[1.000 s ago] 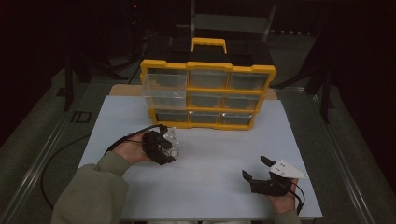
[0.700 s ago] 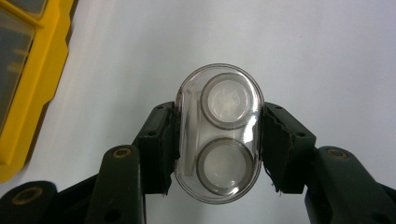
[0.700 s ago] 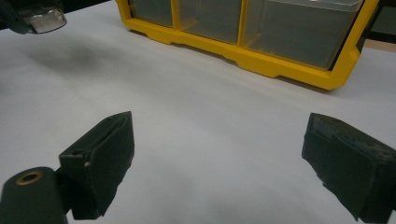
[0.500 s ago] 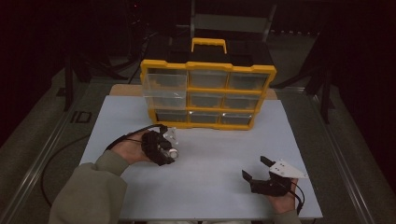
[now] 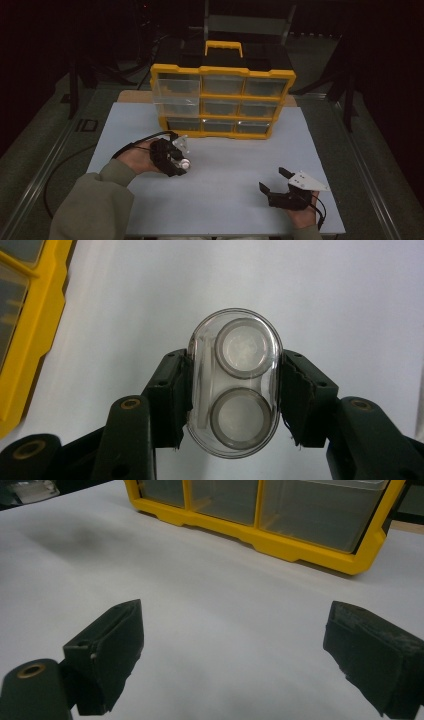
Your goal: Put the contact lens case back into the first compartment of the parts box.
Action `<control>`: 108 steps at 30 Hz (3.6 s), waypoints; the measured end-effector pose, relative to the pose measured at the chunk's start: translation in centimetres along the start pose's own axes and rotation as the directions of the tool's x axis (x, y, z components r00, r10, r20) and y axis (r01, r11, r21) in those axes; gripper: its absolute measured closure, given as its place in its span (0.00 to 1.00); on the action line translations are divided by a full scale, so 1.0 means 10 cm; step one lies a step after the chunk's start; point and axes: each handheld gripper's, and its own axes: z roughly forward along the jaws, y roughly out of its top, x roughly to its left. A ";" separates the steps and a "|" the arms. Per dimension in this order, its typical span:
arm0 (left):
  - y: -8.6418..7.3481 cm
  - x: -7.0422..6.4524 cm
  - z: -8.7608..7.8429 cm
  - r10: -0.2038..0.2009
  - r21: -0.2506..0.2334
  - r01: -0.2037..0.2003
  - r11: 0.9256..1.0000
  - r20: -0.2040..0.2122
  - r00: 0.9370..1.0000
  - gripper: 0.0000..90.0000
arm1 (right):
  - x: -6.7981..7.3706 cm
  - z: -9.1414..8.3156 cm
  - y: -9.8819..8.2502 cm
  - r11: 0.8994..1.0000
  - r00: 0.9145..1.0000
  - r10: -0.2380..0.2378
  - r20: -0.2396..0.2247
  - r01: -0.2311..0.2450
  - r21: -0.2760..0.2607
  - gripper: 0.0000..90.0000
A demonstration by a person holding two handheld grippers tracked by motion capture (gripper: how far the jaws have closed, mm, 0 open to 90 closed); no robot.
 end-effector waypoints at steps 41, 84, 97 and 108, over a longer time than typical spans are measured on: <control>0.07 0.02 -0.25 0.039 0.000 -0.039 0.999 0.021 0.999 0.55 | 0.00 0.01 0.00 1.000 1.000 -0.006 -0.002 0.006 0.003 0.11; 0.14 0.06 -0.73 0.065 0.007 -0.066 0.998 0.074 0.995 0.55 | 0.00 0.01 0.00 1.000 1.000 -0.004 -0.002 0.004 0.003 0.11; 0.16 0.08 -0.86 0.065 0.020 -0.066 0.998 0.071 0.995 0.55 | -0.01 0.01 0.00 1.000 1.000 -0.006 -0.008 0.006 0.004 0.11; 0.18 0.13 -1.01 0.061 -0.001 -0.061 0.998 0.074 0.995 0.55 | 0.00 0.01 0.00 1.000 1.000 0.001 -0.005 -0.001 0.002 0.11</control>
